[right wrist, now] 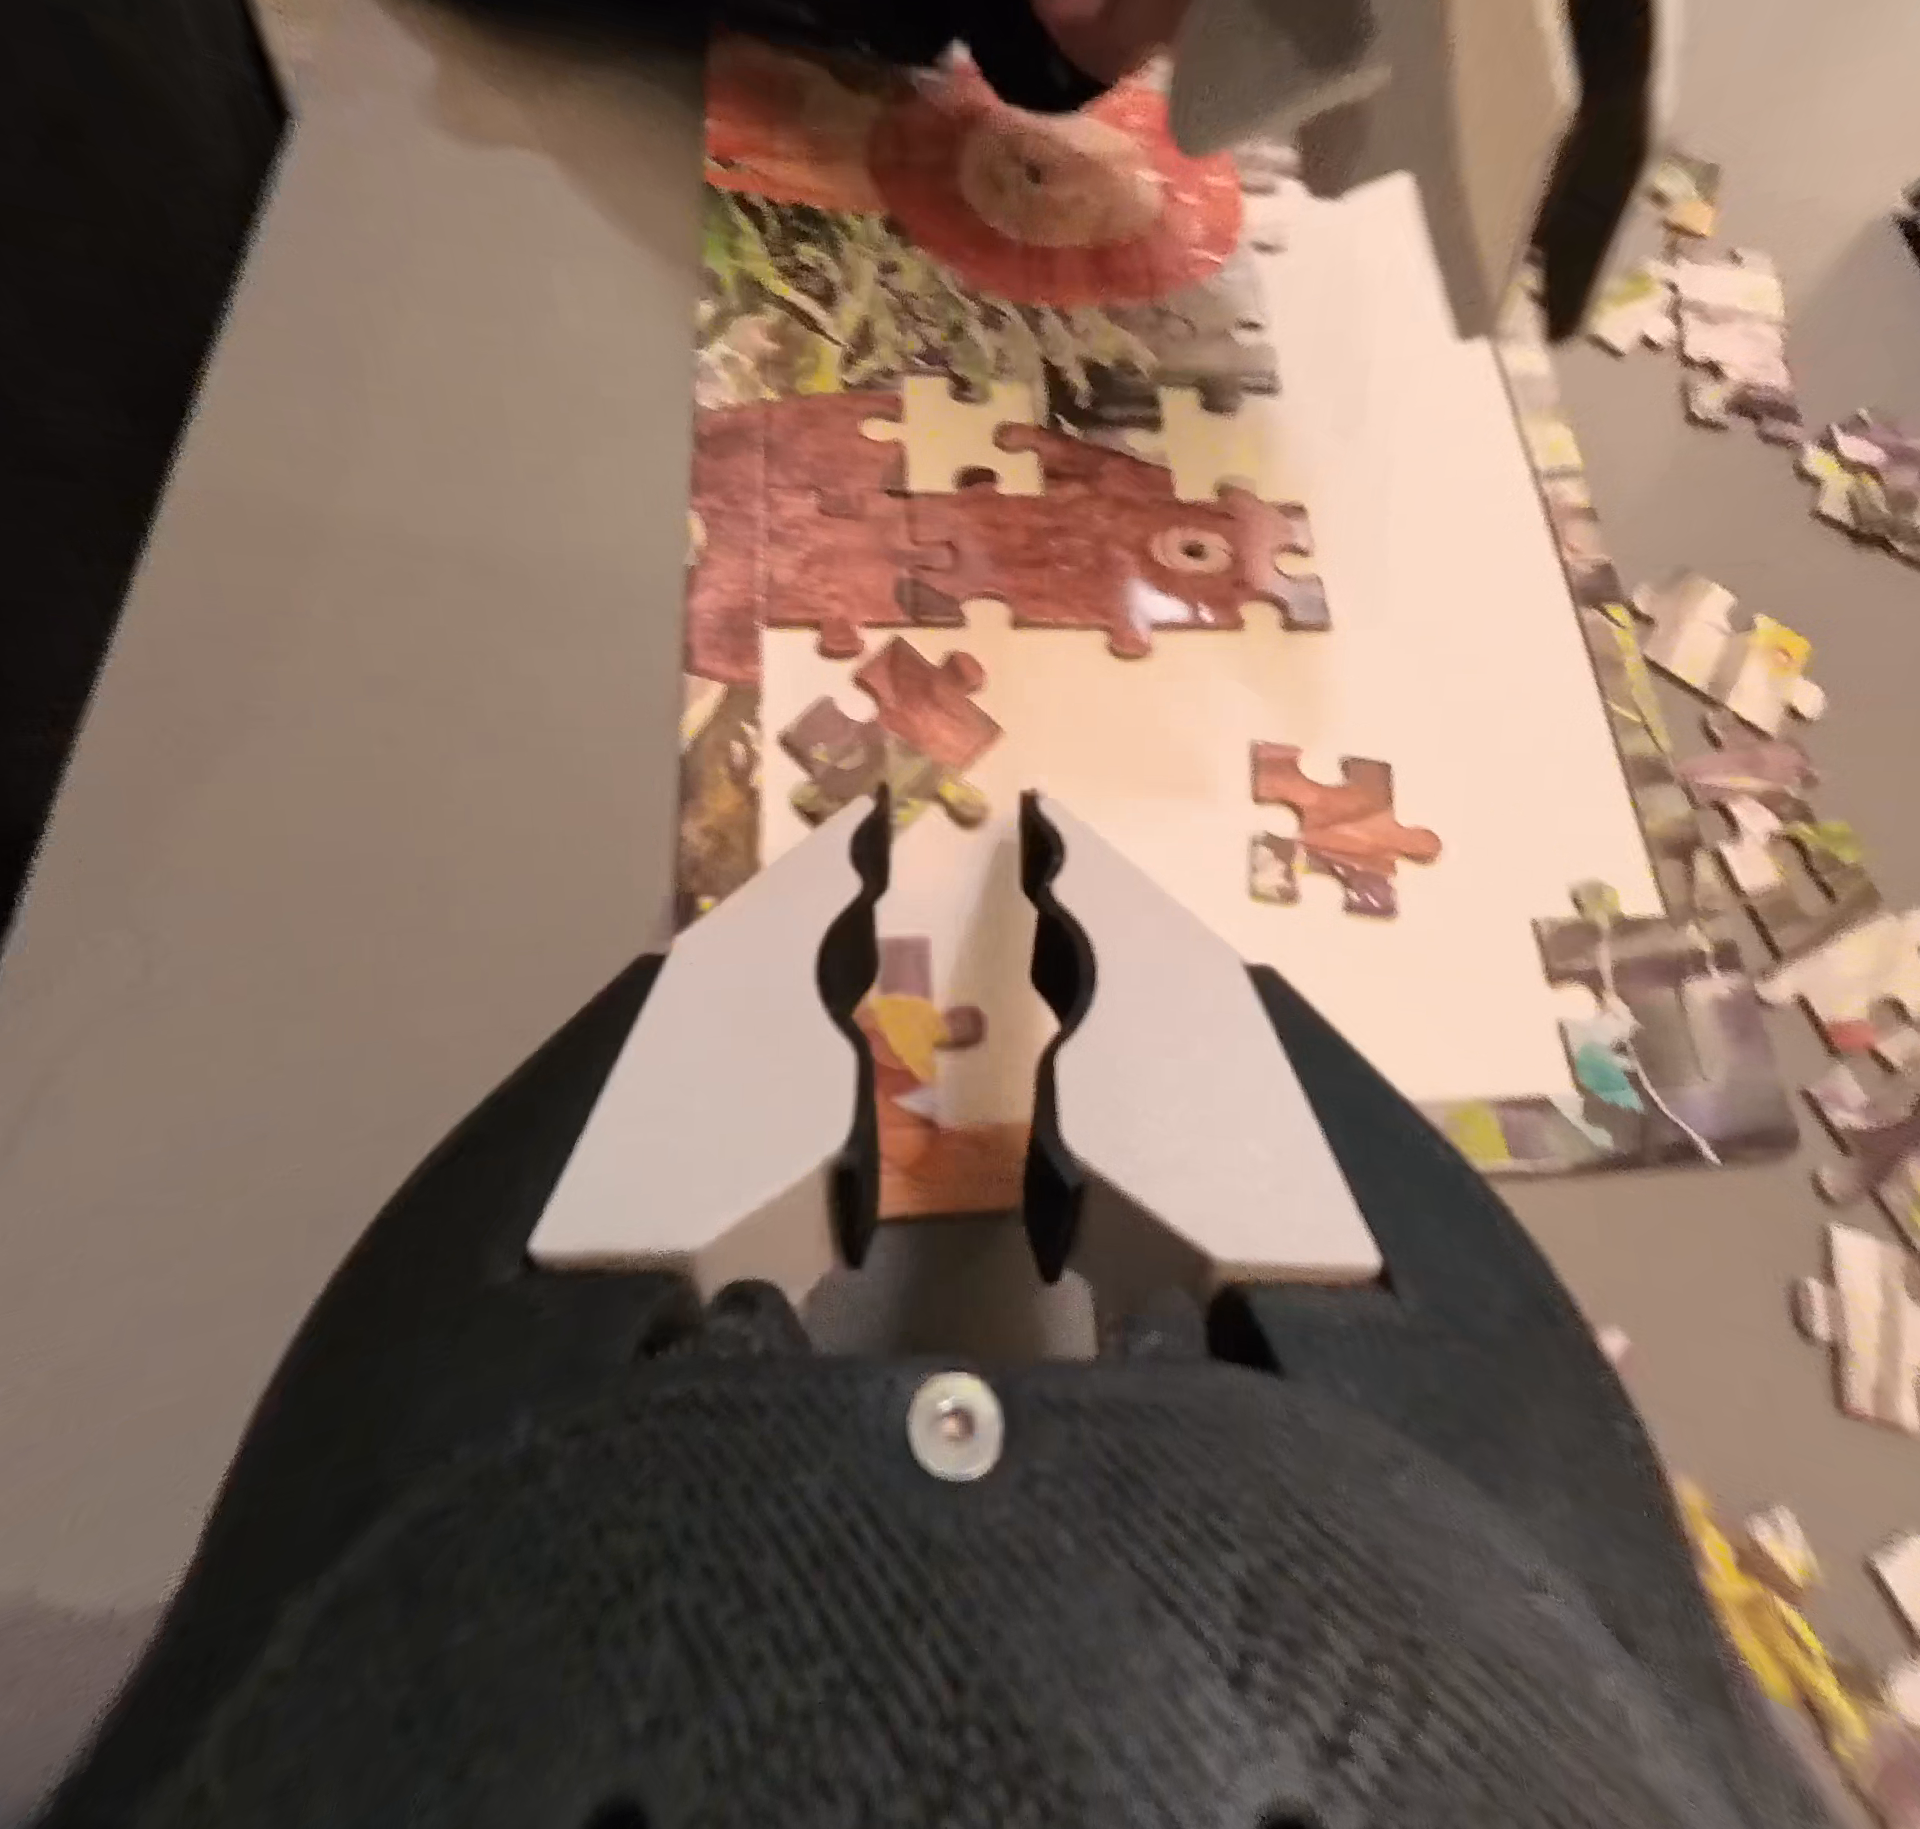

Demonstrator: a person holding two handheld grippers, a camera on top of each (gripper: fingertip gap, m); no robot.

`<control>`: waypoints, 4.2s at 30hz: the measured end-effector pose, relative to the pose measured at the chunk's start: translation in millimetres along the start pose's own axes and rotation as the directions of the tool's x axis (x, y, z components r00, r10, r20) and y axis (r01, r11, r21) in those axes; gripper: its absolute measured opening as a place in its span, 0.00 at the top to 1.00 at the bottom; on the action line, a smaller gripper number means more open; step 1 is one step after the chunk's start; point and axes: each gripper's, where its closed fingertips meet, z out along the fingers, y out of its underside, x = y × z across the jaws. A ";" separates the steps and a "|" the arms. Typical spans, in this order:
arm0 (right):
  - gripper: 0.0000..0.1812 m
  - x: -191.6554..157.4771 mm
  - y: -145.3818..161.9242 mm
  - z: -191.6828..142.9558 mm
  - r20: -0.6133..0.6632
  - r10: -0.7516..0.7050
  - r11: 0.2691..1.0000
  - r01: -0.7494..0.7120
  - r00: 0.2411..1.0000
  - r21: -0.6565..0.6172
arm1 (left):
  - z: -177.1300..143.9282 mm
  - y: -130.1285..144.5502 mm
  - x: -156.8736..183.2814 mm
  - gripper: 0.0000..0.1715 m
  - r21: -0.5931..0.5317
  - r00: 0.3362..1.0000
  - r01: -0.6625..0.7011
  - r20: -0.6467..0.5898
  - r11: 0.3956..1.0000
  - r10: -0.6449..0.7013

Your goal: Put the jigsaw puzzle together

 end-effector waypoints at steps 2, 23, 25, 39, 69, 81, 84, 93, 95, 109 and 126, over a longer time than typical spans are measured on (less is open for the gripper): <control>0.85 -8.9 -2.8 3.0 0.044 0.001 1.000 -0.001 0.999 0.002 | -2.0 -2.1 -0.5 0.91 0.008 1.000 -0.001 0.003 1.000 0.001; 0.84 -9.5 -4.6 9.2 0.075 0.102 0.995 -0.100 0.992 -0.028 | 2.6 0.8 1.9 0.92 0.005 1.000 -0.024 0.000 1.000 0.024; 0.85 -2.8 -4.0 9.1 0.040 0.110 0.994 -0.109 0.993 -0.030 | 2.4 0.1 1.5 0.92 0.011 1.000 -0.027 0.002 1.000 0.027; 0.86 46.9 1.8 9.4 -0.236 0.273 0.958 -0.286 0.932 -0.020 | -13.6 -4.5 -25.3 0.92 0.015 0.990 -0.058 0.129 0.998 0.055; 0.95 47.1 8.3 4.6 -0.249 0.398 0.913 -0.406 0.883 0.020 | -30.1 68.1 -44.7 0.94 -0.350 0.947 -0.223 0.141 0.910 0.287; 0.93 40.6 7.6 3.9 -0.194 0.402 0.913 -0.406 0.895 0.018 | -30.2 67.9 -45.3 0.95 -0.346 0.957 -0.199 0.134 0.917 0.258; 0.95 36.0 5.0 6.1 -0.164 0.401 0.914 -0.405 0.901 0.015 | -30.2 67.9 -45.2 0.95 -0.346 0.957 -0.197 0.133 0.917 0.256; 0.98 26.6 -6.2 18.3 -0.105 0.377 0.926 -0.378 0.920 0.006 | -30.2 67.9 -45.3 0.95 -0.347 0.954 -0.205 0.138 0.915 0.266; 0.96 23.4 -11.3 22.9 -0.091 0.359 0.933 -0.359 0.929 0.011 | -30.2 67.9 -45.3 0.95 -0.348 0.954 -0.205 0.138 0.915 0.267; 0.99 43.6 11.9 1.4 -0.200 0.365 0.928 -0.372 0.910 0.003 | -30.3 68.0 -45.2 0.95 -0.345 0.960 -0.192 0.130 0.919 0.249; 0.84 52.0 -6.2 10.6 -0.292 0.315 0.947 -0.320 0.903 0.031 | -30.3 68.0 -45.3 0.95 -0.346 0.958 -0.196 0.134 0.917 0.255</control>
